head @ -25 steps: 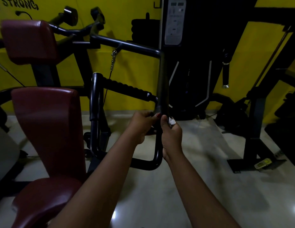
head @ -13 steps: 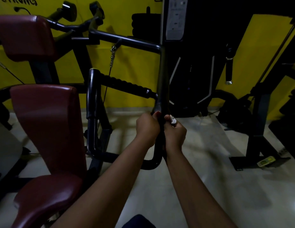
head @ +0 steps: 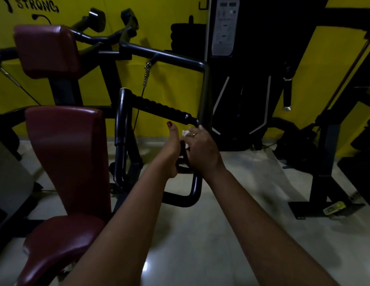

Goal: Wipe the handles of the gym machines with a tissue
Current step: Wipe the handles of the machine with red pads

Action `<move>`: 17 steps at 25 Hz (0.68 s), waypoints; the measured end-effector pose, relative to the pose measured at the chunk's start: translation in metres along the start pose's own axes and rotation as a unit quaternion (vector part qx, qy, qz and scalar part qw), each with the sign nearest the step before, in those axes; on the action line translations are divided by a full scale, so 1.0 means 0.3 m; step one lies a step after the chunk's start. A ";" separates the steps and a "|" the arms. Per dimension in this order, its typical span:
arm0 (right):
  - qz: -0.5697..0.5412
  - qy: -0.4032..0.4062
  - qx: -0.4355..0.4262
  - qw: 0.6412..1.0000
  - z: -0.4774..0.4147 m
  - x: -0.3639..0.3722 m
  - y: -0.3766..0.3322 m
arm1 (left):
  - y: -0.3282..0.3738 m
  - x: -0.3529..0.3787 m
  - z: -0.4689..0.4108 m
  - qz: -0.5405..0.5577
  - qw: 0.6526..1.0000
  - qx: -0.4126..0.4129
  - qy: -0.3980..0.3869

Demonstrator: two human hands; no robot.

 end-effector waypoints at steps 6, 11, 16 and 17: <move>-0.012 0.082 -0.053 0.995 0.145 -0.052 0.047 | -0.021 -0.042 -0.044 0.039 0.999 -0.016 0.020; -0.150 0.104 0.162 0.970 0.109 -0.031 0.111 | 0.047 -0.031 -0.055 -0.084 0.993 0.071 0.037; -0.168 0.126 0.223 0.952 0.175 -0.054 0.077 | 0.096 -0.021 -0.050 -0.190 0.975 0.112 0.037; -0.197 0.091 0.269 0.938 0.160 -0.038 0.091 | 0.102 -0.021 -0.045 -0.204 0.971 0.122 0.030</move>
Point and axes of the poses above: each hand's wrist, its own z-axis away from the middle knuckle, its own x-axis out of the palm, y = z × x, the point moved 8 cm from there along -z, towards the middle knuckle, and after that the axes turned 9 degrees about z, right-handed, at the moved point
